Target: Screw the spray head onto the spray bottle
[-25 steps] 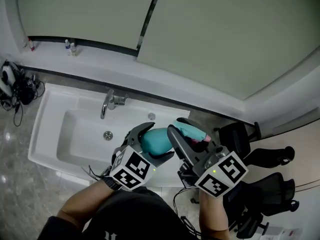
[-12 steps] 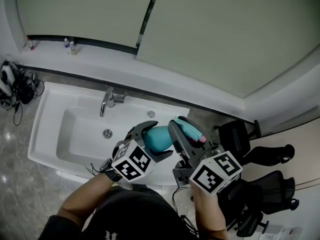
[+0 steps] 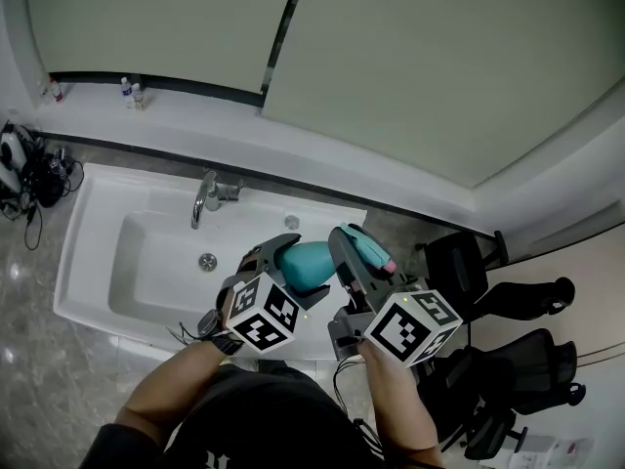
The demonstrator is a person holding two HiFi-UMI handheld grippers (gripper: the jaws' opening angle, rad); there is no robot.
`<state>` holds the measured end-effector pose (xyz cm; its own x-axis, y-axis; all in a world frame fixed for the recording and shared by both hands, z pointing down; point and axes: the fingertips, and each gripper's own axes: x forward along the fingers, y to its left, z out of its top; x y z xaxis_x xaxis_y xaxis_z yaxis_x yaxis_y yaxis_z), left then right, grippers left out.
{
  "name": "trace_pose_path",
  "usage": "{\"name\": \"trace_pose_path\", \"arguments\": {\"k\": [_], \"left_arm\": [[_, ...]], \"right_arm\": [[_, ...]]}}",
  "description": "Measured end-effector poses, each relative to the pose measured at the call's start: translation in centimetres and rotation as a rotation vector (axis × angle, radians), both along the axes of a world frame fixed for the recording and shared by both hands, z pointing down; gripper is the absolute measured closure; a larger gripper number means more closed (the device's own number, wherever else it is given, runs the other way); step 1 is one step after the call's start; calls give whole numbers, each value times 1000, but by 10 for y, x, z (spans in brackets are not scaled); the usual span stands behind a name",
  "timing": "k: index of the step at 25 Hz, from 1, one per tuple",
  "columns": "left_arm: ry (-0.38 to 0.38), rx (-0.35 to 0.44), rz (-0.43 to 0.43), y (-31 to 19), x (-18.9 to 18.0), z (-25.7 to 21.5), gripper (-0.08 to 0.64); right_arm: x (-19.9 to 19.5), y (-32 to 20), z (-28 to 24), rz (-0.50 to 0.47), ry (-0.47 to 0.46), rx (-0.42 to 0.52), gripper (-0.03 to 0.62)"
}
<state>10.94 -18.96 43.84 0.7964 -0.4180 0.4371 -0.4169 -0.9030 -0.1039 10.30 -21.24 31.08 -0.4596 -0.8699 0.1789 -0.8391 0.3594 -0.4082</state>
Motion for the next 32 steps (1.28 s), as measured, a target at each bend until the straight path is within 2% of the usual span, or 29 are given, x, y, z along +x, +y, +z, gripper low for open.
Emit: {"name": "trace_pose_path", "arguments": {"k": [2, 4, 6, 9, 11, 13, 15, 16, 18, 20, 21, 23, 25, 28, 32], "left_arm": [[18, -35, 41, 2, 1, 4, 129], [89, -109, 128, 10, 3, 2, 129], [183, -195, 226, 21, 3, -8, 128], [282, -284, 385, 40, -5, -27, 127], [324, -329, 527, 59, -11, -42, 127], [376, -379, 670, 82, -15, -58, 127], [431, -433, 791, 106, -17, -73, 127], [451, -460, 845, 116, -18, -79, 127], [478, -515, 940, 138, -20, -87, 127], [486, -564, 1022, 158, -21, -90, 127], [483, -583, 1057, 167, -20, -91, 127], [471, -601, 1108, 181, -17, -91, 127], [466, -604, 1121, 186, -15, -91, 127], [456, -594, 1098, 183, -17, -88, 127], [444, -602, 1072, 181, -17, -84, 127]], "right_arm": [[-2, 0, 2, -9, -12, -4, 474], [-11, 4, -3, -78, -34, 4, 469], [-17, 18, -16, -188, -45, 41, 400], [-12, 52, -45, -405, -77, 154, 385], [-3, 71, -58, -568, -149, 222, 374], [4, 84, -73, -722, -287, 293, 371], [10, 93, -91, -820, -410, 382, 371], [10, 95, -96, -849, -435, 415, 369], [-3, 99, -96, -917, -398, 443, 332], [-28, 111, -89, -1043, -317, 445, 271], [-40, 119, -86, -1117, -290, 446, 264], [-56, 134, -85, -1245, -279, 457, 261], [-64, 146, -90, -1318, -304, 478, 262], [-67, 153, -90, -1339, -308, 479, 311], [-65, 151, -84, -1341, -307, 437, 313]]}}
